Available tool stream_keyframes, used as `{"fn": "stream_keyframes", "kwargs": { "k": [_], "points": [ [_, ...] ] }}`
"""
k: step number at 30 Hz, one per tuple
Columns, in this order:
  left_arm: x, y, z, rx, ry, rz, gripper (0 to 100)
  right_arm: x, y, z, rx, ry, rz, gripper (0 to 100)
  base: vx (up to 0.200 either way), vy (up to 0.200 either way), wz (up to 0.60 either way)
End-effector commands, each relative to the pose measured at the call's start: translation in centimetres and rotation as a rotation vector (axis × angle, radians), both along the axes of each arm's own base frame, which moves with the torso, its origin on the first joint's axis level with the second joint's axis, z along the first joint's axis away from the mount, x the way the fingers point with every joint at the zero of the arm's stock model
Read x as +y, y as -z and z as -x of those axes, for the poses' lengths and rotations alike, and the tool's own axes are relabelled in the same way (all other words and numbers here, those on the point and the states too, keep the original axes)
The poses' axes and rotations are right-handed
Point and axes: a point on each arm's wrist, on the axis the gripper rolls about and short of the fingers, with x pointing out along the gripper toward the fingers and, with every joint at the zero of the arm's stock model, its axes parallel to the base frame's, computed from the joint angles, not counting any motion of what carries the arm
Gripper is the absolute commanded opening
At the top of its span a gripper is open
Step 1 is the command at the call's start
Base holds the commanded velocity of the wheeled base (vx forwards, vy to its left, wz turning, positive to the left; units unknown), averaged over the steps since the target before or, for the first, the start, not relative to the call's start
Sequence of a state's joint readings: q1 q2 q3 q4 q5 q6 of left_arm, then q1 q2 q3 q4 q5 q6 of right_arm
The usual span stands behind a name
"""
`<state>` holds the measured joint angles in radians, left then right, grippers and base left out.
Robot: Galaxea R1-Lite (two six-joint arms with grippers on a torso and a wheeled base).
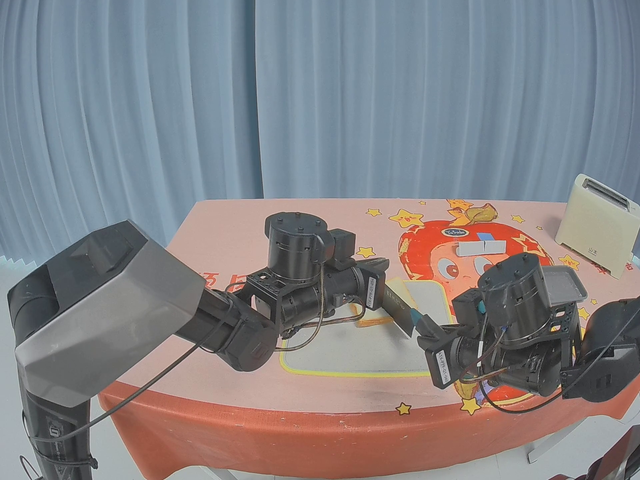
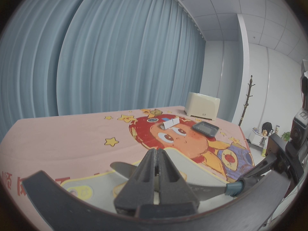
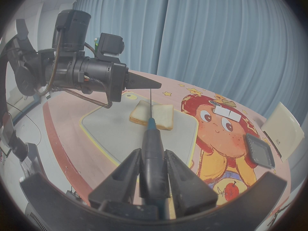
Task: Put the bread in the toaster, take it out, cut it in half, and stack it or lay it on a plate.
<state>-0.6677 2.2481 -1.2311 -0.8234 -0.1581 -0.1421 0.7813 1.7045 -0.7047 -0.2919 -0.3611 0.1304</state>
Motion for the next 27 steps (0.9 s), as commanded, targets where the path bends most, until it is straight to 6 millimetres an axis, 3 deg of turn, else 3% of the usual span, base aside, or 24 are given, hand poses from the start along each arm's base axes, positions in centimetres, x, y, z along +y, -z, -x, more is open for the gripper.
{"fn": "stream_keyframes", "kwargs": {
  "k": [1, 13, 27],
  "points": [
    [-0.1, 0.7, -0.2, -0.005, -0.001, 0.006, 0, 0.2, -0.4, -0.1, -0.012, -0.002, -0.013, 0, 0.0, 0.0, 0.0],
    [0.0, 2.4, 0.0, 0.033, -0.001, -0.025, 0, 0.3, -0.7, -0.6, -0.02, 0.007, -0.022, 0, 0.0, 0.0, 0.0],
    [-0.2, 2.1, 0.0, 0.014, 0.002, -0.009, 0, -0.3, 0.2, -0.3, 0.011, 0.021, -0.006, 0, 0.0, 0.0, 0.0]
  ]
}}
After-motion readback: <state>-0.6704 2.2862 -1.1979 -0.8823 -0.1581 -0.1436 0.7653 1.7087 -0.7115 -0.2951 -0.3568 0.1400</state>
